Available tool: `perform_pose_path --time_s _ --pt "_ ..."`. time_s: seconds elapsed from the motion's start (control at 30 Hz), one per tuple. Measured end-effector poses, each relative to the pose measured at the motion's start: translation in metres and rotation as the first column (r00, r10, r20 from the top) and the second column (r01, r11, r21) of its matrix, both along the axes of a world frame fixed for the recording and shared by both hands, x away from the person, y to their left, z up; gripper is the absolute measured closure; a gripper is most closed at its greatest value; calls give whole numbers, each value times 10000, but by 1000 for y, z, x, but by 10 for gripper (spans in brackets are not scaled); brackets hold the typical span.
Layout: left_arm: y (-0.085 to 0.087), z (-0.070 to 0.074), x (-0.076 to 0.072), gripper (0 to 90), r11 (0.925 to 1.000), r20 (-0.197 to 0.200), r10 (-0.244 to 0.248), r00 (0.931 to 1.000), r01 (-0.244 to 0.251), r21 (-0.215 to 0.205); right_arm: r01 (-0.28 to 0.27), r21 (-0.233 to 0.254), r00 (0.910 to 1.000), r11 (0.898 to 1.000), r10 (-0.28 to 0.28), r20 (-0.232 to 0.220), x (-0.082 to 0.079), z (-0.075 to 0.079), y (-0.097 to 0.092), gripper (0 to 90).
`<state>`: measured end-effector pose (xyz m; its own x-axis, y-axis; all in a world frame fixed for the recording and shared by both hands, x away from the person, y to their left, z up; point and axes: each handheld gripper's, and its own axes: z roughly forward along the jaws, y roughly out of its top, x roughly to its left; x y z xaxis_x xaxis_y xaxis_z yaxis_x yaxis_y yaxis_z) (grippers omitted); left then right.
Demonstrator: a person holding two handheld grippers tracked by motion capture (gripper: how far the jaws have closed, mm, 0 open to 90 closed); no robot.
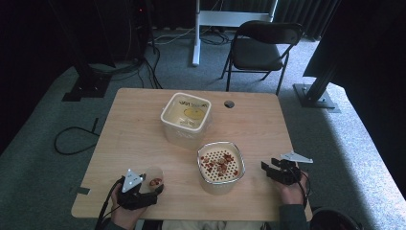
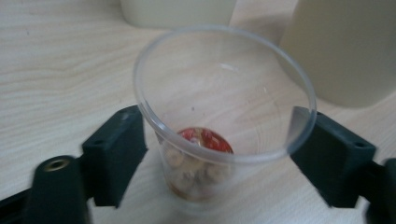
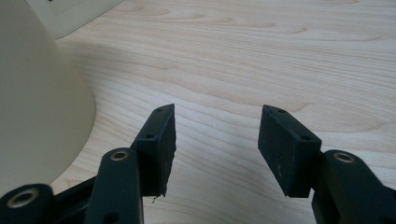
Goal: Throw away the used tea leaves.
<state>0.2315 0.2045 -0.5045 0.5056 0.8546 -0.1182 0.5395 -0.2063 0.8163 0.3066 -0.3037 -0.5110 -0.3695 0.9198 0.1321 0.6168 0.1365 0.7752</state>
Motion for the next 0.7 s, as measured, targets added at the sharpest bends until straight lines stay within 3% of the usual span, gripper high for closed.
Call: perform_pose_path --time_s 0.17,0.4,0.7 --pt "2 2 5 260 9999 442 -42 9990 49 -158 -83 -20 10000 10000 83 -25 1 -1 2 459" --pt "-3 4 17 300 9994 577 -315 9978 323 -136 -169 -29 9998 9999 169 -39 0 -2 3 461" --pt "-11 14 31 315 9965 812 -637 9947 678 -489 -291 -29 9996 9996 291 -9 -1 -1 6 462"
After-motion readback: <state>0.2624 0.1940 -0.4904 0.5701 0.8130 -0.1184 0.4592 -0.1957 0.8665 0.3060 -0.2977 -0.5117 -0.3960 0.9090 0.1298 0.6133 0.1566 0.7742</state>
